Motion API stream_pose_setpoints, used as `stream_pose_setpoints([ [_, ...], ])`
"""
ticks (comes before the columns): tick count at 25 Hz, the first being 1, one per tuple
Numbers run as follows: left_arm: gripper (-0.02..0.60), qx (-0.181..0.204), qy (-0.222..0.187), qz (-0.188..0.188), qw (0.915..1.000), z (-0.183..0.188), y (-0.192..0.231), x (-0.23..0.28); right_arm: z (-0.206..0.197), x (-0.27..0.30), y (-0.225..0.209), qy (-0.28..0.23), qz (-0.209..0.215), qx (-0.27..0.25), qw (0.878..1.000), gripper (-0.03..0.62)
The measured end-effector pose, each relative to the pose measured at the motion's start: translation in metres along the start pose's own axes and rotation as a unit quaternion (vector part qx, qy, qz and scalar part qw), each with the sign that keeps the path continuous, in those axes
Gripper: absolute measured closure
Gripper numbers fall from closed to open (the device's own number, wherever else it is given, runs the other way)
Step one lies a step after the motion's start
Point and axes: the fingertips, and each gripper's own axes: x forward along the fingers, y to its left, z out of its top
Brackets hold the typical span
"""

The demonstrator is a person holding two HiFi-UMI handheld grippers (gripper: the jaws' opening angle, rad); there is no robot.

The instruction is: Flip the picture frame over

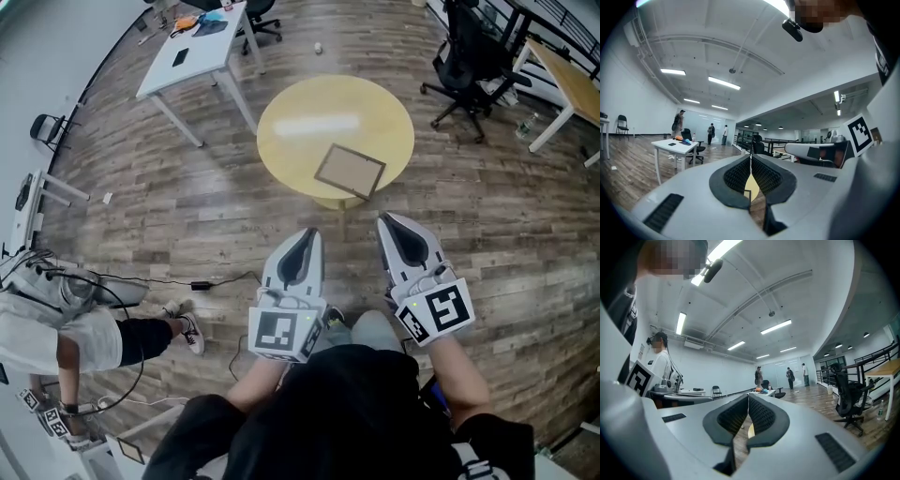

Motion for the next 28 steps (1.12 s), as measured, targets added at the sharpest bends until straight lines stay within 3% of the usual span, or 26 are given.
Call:
stream_pose_setpoints([
  [12, 0.552, -0.009, 0.001, 0.000, 1.0000, -0.004, 0.038, 0.051, -0.007, 0.051, -0.033, 0.007, -0.005, -0.011, 1.000, 0.577],
  [19, 0.552, -0.003, 0.007, 0.000, 1.0000, -0.004, 0.048, 0.137, -0.020, 0.097, -0.107, 0.019, -0.003, -0.021, 1.000, 0.577],
  [28, 0.552, 0.006, 0.009, 0.006, 0.9999, 0.000, 0.055, 0.254, -0.032, 0.163, -0.193, 0.035, 0.040, -0.038, 0.998, 0.577],
])
